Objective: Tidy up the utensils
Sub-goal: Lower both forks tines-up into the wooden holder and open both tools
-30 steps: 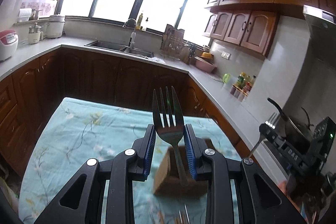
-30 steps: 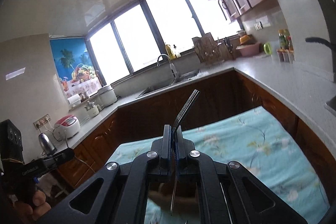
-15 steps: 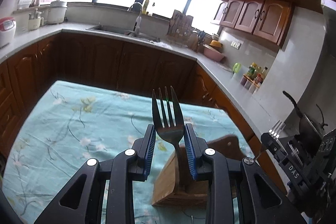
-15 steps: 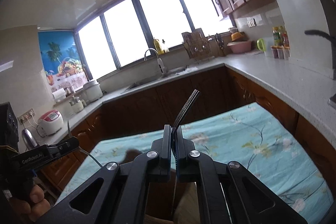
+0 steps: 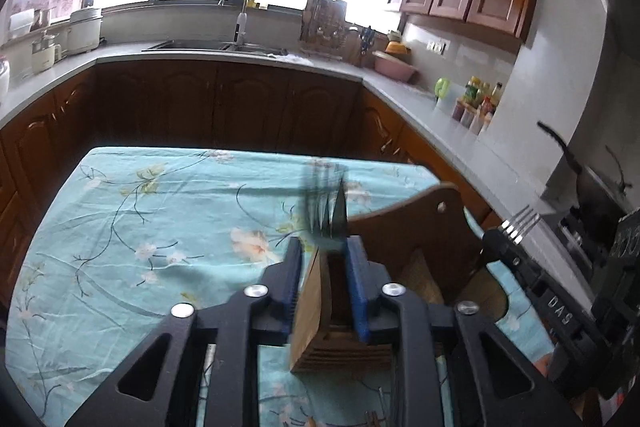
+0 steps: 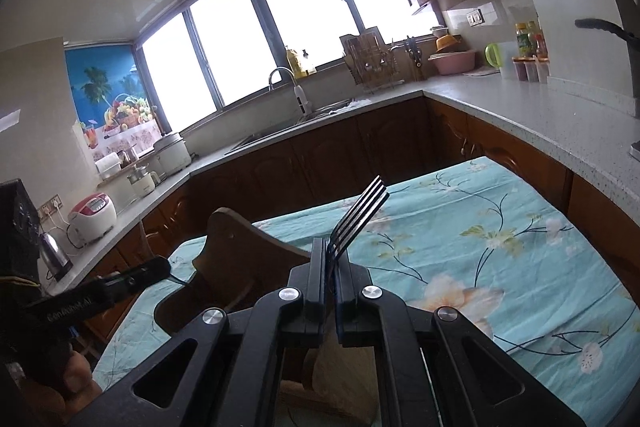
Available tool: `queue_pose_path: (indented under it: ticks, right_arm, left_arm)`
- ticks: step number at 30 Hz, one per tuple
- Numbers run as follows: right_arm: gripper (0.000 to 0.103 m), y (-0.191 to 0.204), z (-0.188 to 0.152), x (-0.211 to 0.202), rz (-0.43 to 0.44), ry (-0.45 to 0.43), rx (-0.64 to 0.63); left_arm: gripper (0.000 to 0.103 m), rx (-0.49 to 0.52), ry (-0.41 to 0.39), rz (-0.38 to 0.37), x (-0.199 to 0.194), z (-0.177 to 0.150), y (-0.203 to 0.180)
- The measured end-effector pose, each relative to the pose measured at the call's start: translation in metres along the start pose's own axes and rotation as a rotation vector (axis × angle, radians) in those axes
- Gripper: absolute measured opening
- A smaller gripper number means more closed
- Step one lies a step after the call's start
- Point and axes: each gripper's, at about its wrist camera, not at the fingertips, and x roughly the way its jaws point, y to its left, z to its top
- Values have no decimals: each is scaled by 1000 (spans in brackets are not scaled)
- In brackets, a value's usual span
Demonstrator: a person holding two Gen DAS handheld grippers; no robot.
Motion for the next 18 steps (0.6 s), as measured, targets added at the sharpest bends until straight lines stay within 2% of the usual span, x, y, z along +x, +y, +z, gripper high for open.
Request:
queue_pose_path:
  ticks: [6,18]
  right_arm:
    - [7,-3,1,-1,15,18,12]
    - [8,-3,1,-2,20,31,28]
  left_arm:
    - [19,-22,1,6,-4,2,7]
    - [19,-29,10,11,-1,-5,7]
